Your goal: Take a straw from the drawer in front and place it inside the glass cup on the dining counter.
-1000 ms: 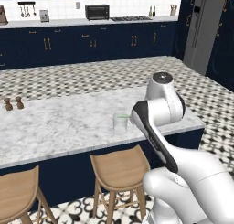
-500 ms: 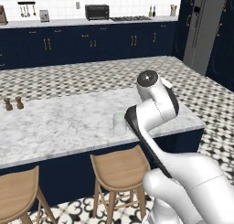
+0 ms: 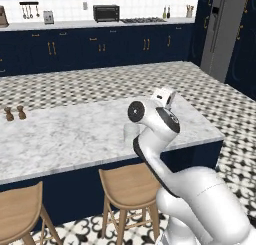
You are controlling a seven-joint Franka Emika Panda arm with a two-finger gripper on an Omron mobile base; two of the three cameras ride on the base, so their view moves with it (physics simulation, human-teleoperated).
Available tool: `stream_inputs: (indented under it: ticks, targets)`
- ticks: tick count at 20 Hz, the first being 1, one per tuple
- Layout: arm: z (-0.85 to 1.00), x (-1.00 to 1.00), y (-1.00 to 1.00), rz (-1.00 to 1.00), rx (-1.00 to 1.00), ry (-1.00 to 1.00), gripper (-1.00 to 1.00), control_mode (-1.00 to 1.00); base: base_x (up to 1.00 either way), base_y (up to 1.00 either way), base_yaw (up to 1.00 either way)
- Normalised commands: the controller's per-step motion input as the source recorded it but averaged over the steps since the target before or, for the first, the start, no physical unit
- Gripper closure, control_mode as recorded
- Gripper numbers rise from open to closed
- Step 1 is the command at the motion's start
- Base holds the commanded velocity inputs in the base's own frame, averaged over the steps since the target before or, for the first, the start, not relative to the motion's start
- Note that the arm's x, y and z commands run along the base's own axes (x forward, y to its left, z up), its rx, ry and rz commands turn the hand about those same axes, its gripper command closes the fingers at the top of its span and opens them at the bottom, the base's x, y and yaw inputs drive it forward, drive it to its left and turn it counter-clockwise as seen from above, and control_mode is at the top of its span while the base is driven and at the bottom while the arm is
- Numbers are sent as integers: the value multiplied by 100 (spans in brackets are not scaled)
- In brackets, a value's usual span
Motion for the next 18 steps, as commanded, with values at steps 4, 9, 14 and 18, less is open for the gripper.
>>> stream_inputs:
  ticks: [4,9,14,18]
  targets:
    - [31,85,0,0,-13,21,100,-100,0,0,0]
    - [2,46,0,11,-1,11,100,-100,0,0,0]
    - [-18,26,0,25,0,0,100,-100,0,0,0]
    - [-28,23,1,5,-10,-2,100,-100,0,0,0]
